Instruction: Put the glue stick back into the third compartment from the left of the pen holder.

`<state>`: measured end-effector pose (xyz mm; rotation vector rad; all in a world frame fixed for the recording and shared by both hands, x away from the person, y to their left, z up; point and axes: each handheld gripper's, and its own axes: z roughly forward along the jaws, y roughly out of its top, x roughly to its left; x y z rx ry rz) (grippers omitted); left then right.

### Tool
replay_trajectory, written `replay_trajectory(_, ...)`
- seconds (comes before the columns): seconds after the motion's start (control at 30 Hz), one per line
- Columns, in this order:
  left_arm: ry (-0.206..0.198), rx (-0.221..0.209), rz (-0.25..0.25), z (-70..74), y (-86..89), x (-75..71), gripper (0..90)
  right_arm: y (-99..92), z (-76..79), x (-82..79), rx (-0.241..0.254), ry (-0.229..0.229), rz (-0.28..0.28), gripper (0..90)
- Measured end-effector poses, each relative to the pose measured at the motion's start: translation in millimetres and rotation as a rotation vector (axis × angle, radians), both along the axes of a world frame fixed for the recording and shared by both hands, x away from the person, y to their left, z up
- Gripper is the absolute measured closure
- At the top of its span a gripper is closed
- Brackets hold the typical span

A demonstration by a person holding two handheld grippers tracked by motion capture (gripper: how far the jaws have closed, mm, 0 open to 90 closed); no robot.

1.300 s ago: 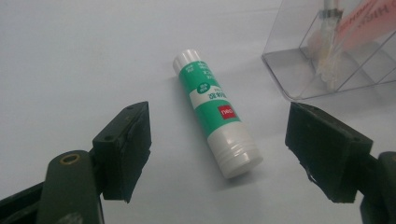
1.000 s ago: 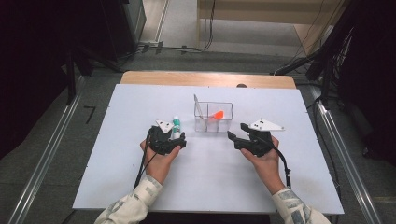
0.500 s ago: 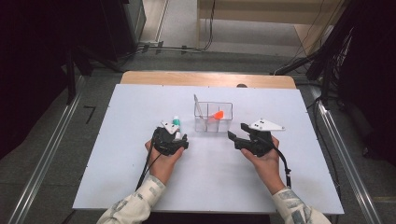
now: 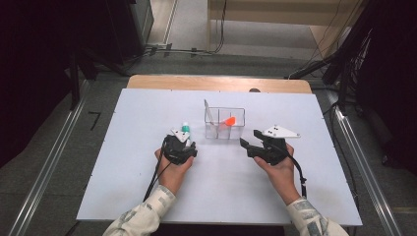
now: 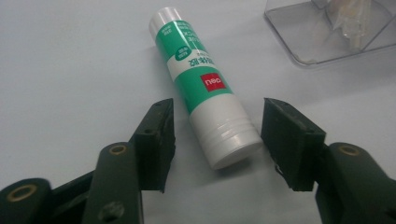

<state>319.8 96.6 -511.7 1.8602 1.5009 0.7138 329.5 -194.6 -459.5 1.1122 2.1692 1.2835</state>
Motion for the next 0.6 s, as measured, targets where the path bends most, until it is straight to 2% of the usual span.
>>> replay_trajectory(0.2, -0.001, -0.026, 0.013, 0.3, 5.3, 0.9, 55.7, -1.5, 0.6, -0.2, 0.003, 0.0, -0.002, 33.8)
replay_trajectory(0.6, -0.004, -0.018, 0.036, 0.3, 20.0, -2.0, 64.0, -3.5, 1.3, -0.6, 0.006, -0.002, -0.004, 33.8)
